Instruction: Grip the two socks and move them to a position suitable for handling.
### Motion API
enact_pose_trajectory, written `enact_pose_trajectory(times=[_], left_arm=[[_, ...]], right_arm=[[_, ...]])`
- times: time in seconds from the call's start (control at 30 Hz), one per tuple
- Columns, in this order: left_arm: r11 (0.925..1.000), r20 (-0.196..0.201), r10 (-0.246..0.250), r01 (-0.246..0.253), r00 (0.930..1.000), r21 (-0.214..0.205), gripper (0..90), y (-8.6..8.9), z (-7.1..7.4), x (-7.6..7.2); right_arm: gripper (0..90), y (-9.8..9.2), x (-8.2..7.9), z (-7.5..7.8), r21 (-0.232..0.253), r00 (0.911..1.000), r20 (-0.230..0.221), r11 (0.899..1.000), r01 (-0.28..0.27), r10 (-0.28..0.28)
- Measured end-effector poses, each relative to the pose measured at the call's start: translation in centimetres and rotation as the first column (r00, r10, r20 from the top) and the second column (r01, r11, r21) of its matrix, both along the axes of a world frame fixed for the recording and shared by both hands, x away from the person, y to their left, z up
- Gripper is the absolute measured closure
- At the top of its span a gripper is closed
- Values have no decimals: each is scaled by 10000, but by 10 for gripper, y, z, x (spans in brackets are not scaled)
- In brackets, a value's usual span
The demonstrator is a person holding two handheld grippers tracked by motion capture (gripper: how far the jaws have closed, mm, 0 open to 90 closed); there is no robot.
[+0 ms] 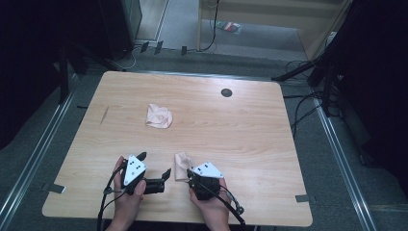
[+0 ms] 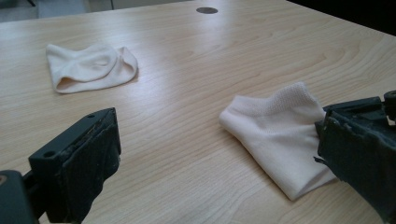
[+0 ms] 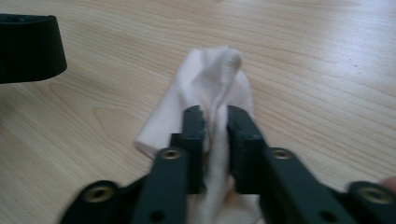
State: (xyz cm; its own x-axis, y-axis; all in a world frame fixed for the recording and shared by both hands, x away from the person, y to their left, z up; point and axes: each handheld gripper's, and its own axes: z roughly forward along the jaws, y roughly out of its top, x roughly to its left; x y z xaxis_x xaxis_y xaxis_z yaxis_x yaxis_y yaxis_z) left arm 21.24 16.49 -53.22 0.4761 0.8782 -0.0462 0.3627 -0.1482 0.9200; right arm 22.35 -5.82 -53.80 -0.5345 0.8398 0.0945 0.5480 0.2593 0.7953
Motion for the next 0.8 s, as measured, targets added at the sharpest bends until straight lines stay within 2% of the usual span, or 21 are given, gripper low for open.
enact_pose_trajectory(times=[0.1,0.2,0.33,0.47,0.57,0.67,0.8], left_arm=[[9999,-12,98,-98,10000,-126,0,3,1,0],[9997,-42,142,-143,9999,-209,0,5,1,1],[9995,-111,206,-208,9997,-250,0,7,1,3],[9995,-158,220,-223,9996,-203,0,7,0,3],[9995,-181,254,-258,9995,-197,0,7,0,3],[9994,-200,275,-279,9994,-199,0,8,-1,3],[9992,-220,322,-328,9992,-246,0,9,-1,3]], right_arm=[[571,-3,1,2,228,10000,-17,9997,83,-82],[514,-7,4,7,422,10000,-20,9991,55,-54],[502,-14,15,11,651,9995,-61,9974,320,-316],[480,-15,33,10,1179,9979,-563,9923,370,-305],[474,-11,36,8,1194,9974,-669,9923,337,-258],[488,-4,38,5,991,9968,-797,9950,147,-68],[611,1,37,2,777,9960,-889,9970,9,60]])
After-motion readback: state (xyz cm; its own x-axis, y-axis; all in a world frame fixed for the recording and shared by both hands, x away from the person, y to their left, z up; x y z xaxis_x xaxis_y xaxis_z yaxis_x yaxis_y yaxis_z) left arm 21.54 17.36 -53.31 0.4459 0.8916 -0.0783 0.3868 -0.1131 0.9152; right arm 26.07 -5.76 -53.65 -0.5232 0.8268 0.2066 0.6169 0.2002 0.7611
